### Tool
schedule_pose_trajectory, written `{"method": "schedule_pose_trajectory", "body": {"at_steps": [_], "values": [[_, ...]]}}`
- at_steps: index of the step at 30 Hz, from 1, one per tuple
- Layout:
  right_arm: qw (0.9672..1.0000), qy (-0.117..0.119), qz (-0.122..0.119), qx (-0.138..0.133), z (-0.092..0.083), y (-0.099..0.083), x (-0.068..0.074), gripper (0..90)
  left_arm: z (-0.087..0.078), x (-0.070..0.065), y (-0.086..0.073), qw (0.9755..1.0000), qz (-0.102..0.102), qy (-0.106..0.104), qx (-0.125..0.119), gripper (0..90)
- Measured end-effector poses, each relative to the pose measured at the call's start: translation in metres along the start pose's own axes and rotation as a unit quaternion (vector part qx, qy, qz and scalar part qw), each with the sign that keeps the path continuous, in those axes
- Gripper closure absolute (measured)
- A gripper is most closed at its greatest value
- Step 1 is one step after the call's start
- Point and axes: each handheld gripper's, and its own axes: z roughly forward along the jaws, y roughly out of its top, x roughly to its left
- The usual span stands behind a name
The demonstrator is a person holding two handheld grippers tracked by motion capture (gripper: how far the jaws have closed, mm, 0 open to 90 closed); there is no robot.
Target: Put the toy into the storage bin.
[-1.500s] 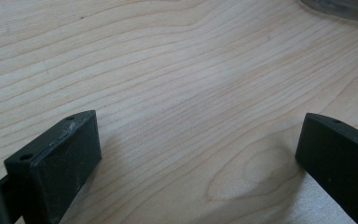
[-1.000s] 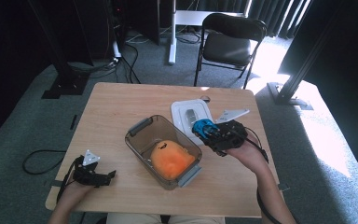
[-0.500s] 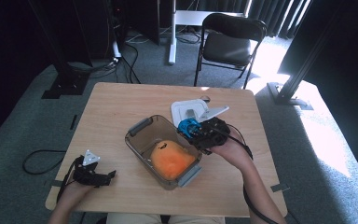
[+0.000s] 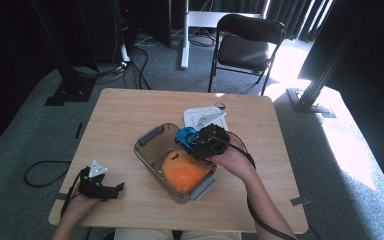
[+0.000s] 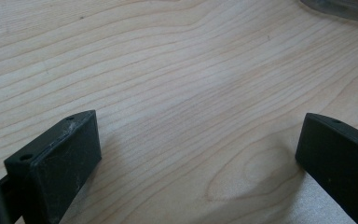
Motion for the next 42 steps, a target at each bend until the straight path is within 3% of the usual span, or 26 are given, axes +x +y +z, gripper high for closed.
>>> {"method": "schedule_pose_trajectory", "body": {"at_steps": [11,23,42], "values": [[0.9998,0.016,-0.007,0.006,0.022,0.014,0.013,25.0,0.0,0.0,0.0,1.0,0.001,-0.001,0.0,0.5],[0.9993,0.026,0.006,0.025,0.043,0.011,0.015,25.0,0.0,0.0,0.0,1.0,0.001,-0.001,0.0,0.5],[0.9976,0.02,0.007,0.065,0.056,0.008,0.018,24.9,0.0,0.0,0.0,1.0,0.002,-0.001,0.0,0.5]]}}
